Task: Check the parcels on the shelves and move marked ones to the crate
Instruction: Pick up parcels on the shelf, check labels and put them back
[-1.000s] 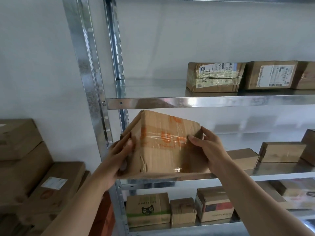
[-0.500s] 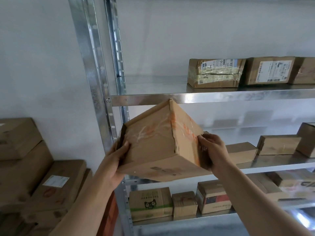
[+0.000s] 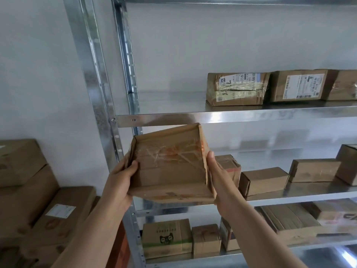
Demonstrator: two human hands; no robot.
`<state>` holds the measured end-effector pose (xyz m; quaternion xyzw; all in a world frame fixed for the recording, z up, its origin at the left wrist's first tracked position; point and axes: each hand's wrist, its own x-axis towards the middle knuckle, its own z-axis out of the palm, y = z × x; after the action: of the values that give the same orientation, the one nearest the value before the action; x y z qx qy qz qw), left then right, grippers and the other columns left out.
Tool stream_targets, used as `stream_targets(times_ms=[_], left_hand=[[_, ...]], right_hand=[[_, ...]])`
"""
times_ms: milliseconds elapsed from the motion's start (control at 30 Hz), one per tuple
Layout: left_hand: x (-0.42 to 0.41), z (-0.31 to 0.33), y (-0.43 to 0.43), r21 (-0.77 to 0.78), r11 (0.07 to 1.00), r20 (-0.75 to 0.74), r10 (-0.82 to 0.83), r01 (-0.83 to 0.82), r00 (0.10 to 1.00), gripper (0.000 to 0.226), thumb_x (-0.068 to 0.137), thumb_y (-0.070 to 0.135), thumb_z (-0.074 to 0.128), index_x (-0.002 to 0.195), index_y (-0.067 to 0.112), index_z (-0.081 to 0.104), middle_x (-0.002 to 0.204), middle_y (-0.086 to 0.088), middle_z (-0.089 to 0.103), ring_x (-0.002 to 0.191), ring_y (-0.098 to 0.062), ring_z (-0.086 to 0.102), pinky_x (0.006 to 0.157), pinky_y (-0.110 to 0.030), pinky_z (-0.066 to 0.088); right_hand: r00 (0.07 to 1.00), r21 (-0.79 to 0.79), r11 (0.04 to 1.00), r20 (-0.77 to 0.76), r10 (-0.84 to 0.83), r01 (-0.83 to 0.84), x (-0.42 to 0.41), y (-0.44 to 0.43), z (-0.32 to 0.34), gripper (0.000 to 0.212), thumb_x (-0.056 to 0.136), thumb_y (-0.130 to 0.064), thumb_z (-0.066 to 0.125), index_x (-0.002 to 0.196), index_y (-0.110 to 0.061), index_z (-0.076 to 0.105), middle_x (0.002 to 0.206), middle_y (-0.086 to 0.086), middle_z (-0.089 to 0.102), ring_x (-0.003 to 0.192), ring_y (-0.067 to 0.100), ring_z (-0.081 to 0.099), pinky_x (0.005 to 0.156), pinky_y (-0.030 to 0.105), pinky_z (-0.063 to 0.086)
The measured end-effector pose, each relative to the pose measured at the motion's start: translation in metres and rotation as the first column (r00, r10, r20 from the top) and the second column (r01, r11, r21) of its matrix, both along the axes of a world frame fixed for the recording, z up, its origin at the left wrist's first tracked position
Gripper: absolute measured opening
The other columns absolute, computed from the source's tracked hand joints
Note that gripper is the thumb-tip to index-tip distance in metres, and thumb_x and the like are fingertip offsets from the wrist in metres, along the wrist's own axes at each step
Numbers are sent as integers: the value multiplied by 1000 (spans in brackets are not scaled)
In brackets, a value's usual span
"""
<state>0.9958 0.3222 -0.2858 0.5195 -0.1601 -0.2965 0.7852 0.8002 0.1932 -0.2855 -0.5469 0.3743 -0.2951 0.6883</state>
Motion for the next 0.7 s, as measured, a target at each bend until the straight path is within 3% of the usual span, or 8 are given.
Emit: stream_targets(times_ms=[67, 100, 200, 267, 400, 467, 533, 700], left_hand=[[-7, 4, -6, -3, 1000, 49, 29, -29, 998, 37, 98, 12, 59, 132, 25, 64, 117, -4, 74, 107, -25, 69, 76, -37, 54], [-10, 7, -8, -5, 999, 76, 41, -41, 996, 37, 99, 12, 58, 132, 26, 64, 117, -3, 74, 106, -24, 69, 77, -36, 55], [-21, 12, -17, 6, 998, 143, 62, -64, 988, 39, 100, 9, 56, 132, 29, 64, 114, 1, 75, 107, -19, 69, 92, -43, 56], [-30, 14, -22, 13, 997, 168, 70, -73, 983, 40, 99, 11, 58, 134, 30, 63, 122, 3, 72, 115, -20, 66, 105, -50, 49], [-50, 20, -24, 27, 999, 227, 28, -35, 973, 35, 95, 29, 64, 129, 37, 65, 122, 11, 72, 120, -12, 62, 109, -48, 44], [-60, 22, -23, 60, 998, 260, -24, 9, 965, 32, 91, 50, 60, 120, 40, 69, 116, 15, 73, 120, -12, 61, 105, -47, 44], [-63, 19, -22, 65, 998, 258, 0, -18, 966, 30, 94, 51, 53, 112, 36, 71, 103, 15, 76, 112, -12, 64, 96, -45, 48], [-51, 8, -18, 134, 986, 329, 48, -97, 943, 23, 104, 23, 48, 113, 27, 69, 99, 11, 77, 98, -8, 71, 87, -34, 54]], right_hand=[[999, 26, 999, 33, 39, -39, -7, 3, 4, 95, 65, -90, 43, 145, -41, 52, 131, 1, 66, 114, 27, 64, 58, 26, 59], [997, 32, 998, 66, 50, -52, -11, 5, 7, 95, 63, -90, 45, 145, -42, 51, 130, 1, 66, 114, 31, 65, 55, 29, 61], [990, 28, 998, 129, 50, -54, -17, -1, 4, 91, 59, -88, 58, 139, -47, 51, 123, -4, 68, 114, 32, 64, 89, 63, 57], [988, 32, 999, 151, 14, -19, -19, -5, 2, 93, 54, -84, 74, 137, -47, 53, 125, -7, 68, 118, 27, 61, 96, 66, 52], [968, 107, 990, 221, -116, 95, -27, -21, -3, 29, 90, -45, 70, 117, -36, 64, 112, -7, 67, 112, 24, 60, 96, 64, 53], [956, 158, 981, 251, -151, 113, -30, -32, -10, 13, 95, -40, 67, 106, -35, 63, 112, -4, 66, 111, 26, 61, 91, 64, 56], [952, 210, 969, 246, -183, 132, -31, -38, -13, 11, 95, -39, 67, 101, -33, 61, 117, 2, 65, 112, 32, 62, 87, 66, 56], [955, 318, 944, 240, -174, 92, -33, -51, -18, 22, 92, -39, 70, 105, -23, 62, 119, 9, 67, 110, 39, 65, 87, 72, 53]])
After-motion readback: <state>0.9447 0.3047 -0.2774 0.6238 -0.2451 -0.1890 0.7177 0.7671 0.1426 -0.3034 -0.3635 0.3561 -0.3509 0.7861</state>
